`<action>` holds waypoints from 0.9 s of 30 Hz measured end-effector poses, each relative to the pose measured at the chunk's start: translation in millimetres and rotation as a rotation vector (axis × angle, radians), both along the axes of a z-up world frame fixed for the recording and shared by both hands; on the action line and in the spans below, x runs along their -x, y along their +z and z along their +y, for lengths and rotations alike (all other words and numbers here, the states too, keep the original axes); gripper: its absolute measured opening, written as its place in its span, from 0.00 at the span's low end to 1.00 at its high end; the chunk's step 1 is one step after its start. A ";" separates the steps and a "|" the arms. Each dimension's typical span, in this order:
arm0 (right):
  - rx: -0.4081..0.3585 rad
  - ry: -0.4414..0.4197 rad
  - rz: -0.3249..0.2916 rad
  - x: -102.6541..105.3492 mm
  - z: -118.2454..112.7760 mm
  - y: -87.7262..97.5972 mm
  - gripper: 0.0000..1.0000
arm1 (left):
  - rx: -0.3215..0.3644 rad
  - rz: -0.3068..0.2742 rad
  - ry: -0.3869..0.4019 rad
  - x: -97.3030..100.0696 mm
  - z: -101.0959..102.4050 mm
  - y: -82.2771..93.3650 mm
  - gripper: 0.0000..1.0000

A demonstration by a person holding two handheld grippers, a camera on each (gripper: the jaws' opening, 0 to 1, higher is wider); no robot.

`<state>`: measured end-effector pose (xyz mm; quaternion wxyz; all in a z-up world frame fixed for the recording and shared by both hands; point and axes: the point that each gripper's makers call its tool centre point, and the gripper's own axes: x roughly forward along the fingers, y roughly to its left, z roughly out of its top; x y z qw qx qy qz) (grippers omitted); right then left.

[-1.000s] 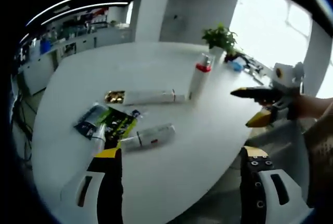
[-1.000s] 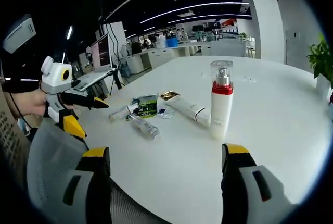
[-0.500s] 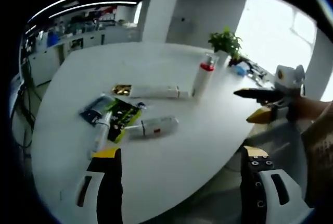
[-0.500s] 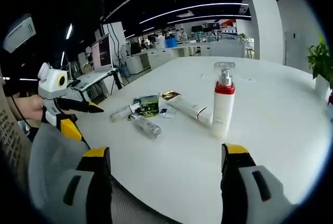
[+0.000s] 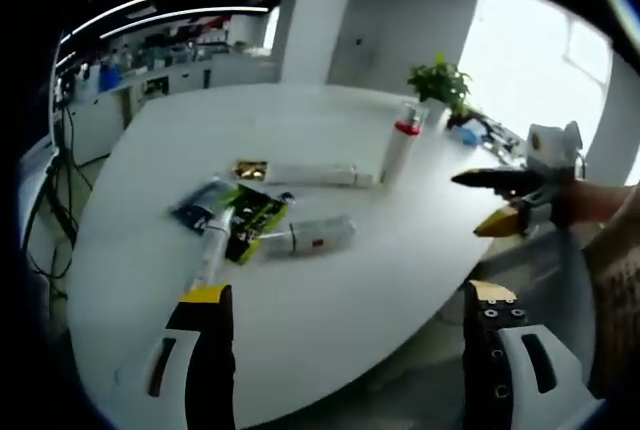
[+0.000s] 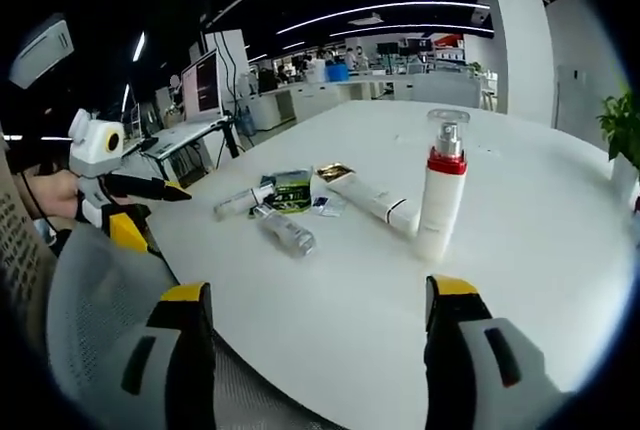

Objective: Arrange the skincare products in the storage area until every visible bottle or jar stands upright without overlapping.

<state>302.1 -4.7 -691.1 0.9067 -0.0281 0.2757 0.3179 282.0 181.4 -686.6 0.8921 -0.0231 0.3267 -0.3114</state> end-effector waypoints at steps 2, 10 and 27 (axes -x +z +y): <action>0.005 0.010 0.005 -1.0 2.2 -0.7 0.87 | 0.011 -0.009 0.003 -1.5 -1.1 2.8 0.94; 0.037 0.073 0.000 -13.4 14.8 -0.1 0.85 | 0.015 -0.008 0.002 -1.1 -1.7 2.6 0.93; 0.126 0.284 0.004 -40.1 48.0 -6.6 0.71 | 0.077 -0.011 0.058 -5.5 5.5 8.9 0.92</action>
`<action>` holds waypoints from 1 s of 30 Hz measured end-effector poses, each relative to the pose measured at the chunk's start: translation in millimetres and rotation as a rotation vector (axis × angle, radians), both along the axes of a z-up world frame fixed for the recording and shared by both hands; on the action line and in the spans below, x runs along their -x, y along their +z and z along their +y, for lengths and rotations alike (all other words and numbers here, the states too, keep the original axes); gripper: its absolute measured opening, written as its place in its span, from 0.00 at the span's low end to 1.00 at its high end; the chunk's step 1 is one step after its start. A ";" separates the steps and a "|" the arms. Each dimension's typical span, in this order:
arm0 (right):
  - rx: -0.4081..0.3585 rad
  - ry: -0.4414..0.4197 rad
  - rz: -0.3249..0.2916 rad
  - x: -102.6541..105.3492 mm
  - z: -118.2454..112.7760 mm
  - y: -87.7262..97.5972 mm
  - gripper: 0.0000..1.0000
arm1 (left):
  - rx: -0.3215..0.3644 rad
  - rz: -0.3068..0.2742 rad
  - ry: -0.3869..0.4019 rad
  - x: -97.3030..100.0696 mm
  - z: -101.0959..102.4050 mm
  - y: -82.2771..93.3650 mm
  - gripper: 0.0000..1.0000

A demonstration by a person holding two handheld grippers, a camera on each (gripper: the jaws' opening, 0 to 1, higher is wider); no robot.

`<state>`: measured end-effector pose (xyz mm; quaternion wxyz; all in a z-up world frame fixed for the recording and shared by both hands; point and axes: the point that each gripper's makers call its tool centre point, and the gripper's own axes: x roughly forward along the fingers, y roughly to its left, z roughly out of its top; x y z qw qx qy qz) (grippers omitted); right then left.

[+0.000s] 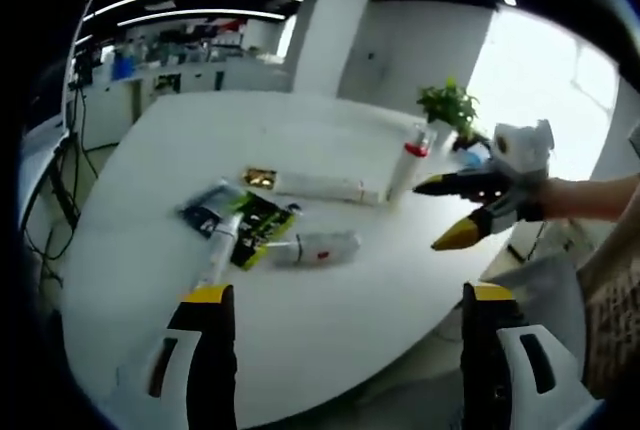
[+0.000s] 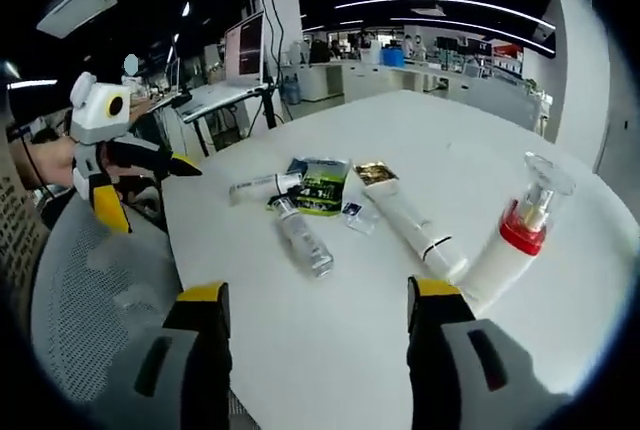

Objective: Arrange the skincare products in the storage area until every visible bottle or jar stands upright without overlapping.

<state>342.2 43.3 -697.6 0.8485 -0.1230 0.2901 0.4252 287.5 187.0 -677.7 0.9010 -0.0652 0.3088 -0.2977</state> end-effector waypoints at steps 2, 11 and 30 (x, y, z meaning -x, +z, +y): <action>0.033 0.043 -0.003 -3.1 5.7 -3.9 0.70 | 0.003 -0.001 0.001 -0.2 -0.2 0.2 0.92; 0.041 0.135 -0.010 -15.9 30.3 -9.5 0.60 | 0.009 -0.005 0.011 -1.2 2.1 1.3 0.92; 0.121 0.311 0.031 -31.6 67.4 -37.8 0.41 | 0.031 -0.011 0.056 -6.1 9.8 3.8 0.91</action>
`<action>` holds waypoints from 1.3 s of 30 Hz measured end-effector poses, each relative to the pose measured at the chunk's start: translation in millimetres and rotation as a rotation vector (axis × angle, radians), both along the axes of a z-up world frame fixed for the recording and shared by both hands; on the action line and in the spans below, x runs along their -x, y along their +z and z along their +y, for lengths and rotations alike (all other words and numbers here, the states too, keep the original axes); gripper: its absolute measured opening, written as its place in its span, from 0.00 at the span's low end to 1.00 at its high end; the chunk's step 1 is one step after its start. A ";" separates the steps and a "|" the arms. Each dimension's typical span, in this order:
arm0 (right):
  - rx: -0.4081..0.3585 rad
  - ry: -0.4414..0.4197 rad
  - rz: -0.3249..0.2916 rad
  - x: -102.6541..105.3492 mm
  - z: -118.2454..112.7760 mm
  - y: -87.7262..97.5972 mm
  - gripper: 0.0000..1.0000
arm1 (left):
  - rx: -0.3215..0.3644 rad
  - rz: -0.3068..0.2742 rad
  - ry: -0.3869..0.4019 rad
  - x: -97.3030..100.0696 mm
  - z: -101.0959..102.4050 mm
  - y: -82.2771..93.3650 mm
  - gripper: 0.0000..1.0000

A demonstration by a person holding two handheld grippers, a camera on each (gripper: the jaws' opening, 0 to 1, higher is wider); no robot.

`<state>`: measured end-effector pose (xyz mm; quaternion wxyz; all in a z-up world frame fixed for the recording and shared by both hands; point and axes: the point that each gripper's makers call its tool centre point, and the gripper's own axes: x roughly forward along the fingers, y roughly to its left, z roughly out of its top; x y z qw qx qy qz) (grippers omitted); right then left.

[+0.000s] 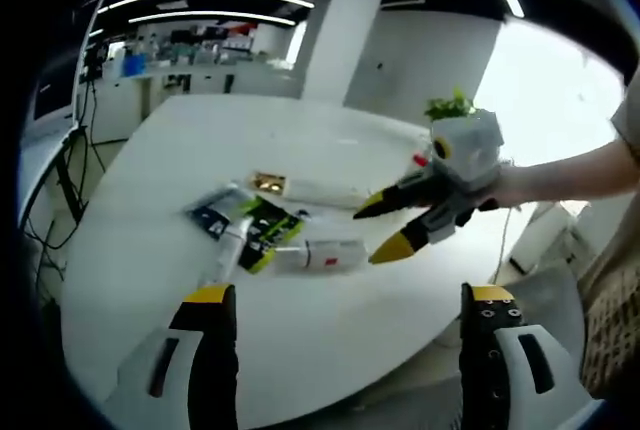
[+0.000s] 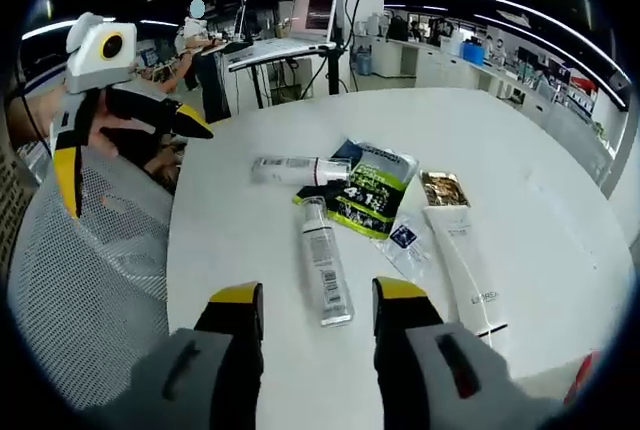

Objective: Arrange the skincare products in the storage area until every visible bottle or jar stands upright without overlapping.

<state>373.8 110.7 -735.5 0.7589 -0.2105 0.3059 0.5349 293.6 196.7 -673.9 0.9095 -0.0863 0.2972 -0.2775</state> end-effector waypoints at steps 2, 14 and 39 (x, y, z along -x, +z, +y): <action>0.022 0.020 0.007 -1.5 3.7 -6.1 0.37 | 0.004 -0.001 0.010 -0.9 1.2 0.4 0.91; 0.074 0.087 0.033 -7.7 25.4 -23.2 0.32 | 0.024 0.003 0.029 -3.0 4.0 0.2 0.90; 0.189 0.145 0.029 -12.8 29.4 -49.4 0.22 | 0.050 0.023 0.033 -4.5 4.7 -2.4 0.89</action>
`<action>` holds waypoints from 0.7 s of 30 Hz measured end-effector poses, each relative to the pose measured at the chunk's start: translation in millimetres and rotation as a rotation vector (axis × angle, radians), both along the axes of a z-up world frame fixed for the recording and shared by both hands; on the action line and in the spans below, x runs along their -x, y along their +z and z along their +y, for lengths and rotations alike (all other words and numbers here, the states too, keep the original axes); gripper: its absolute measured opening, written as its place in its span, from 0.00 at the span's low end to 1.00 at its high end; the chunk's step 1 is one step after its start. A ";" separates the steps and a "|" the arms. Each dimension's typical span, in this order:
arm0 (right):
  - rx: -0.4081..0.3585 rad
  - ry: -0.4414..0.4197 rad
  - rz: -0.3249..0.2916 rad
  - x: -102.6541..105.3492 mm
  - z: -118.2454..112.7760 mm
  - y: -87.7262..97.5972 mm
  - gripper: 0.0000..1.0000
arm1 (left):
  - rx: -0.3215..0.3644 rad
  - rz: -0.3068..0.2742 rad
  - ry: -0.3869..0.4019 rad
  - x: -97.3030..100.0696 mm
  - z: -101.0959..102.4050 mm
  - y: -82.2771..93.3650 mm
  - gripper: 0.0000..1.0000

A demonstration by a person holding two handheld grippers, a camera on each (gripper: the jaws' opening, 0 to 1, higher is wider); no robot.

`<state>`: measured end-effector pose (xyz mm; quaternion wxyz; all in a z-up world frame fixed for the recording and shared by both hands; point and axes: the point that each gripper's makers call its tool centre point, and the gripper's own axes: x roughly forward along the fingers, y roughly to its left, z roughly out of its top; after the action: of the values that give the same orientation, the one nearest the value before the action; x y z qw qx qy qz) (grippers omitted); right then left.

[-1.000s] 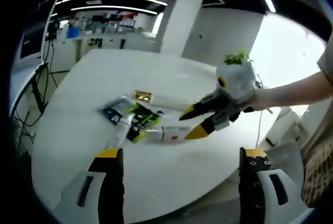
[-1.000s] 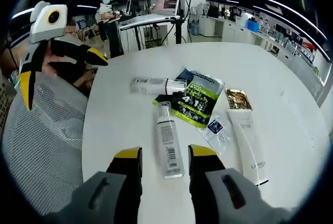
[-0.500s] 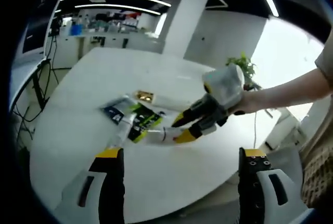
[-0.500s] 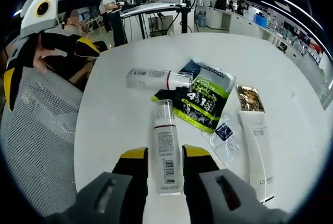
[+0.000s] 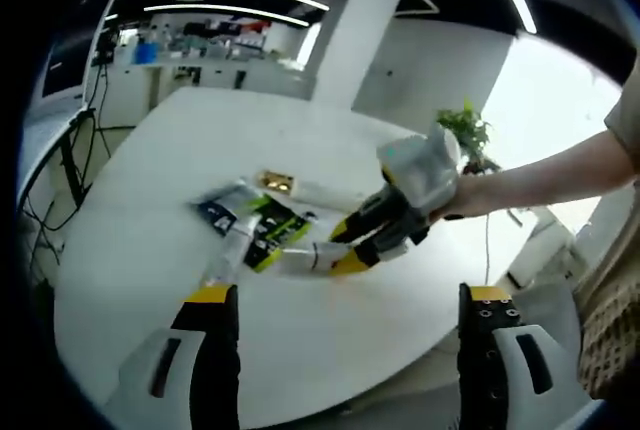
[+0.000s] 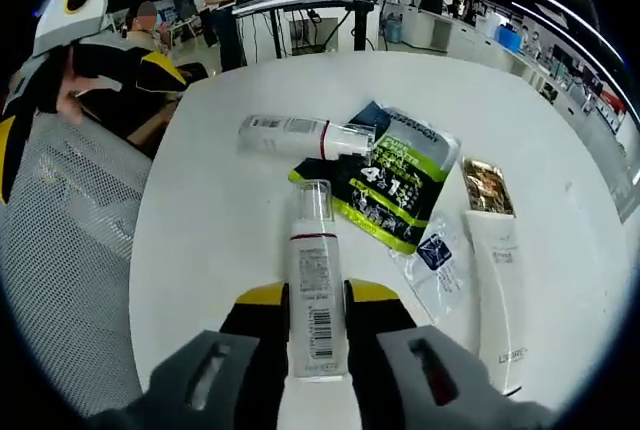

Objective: Arrange the skincare products in the storage area until every visible bottle or jar stands upright without overlapping.

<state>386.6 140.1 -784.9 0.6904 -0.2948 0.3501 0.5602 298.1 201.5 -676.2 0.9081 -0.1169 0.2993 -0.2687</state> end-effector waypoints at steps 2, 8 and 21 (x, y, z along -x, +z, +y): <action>0.000 -0.009 0.011 0.1 -0.7 0.7 0.22 | 0.001 0.000 -0.001 0.1 -0.3 0.2 0.89; 0.001 -0.005 0.013 -0.3 -1.0 0.3 0.21 | 0.003 0.001 -0.002 0.3 -0.8 0.3 0.89; 0.012 -0.040 0.056 5.9 0.0 3.6 0.20 | 0.019 -0.001 -0.002 0.2 -1.6 3.1 0.88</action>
<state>380.8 140.1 -781.3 0.6898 -0.2763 0.3785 0.5519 297.9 199.9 -673.1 0.9069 -0.1250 0.2963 -0.2724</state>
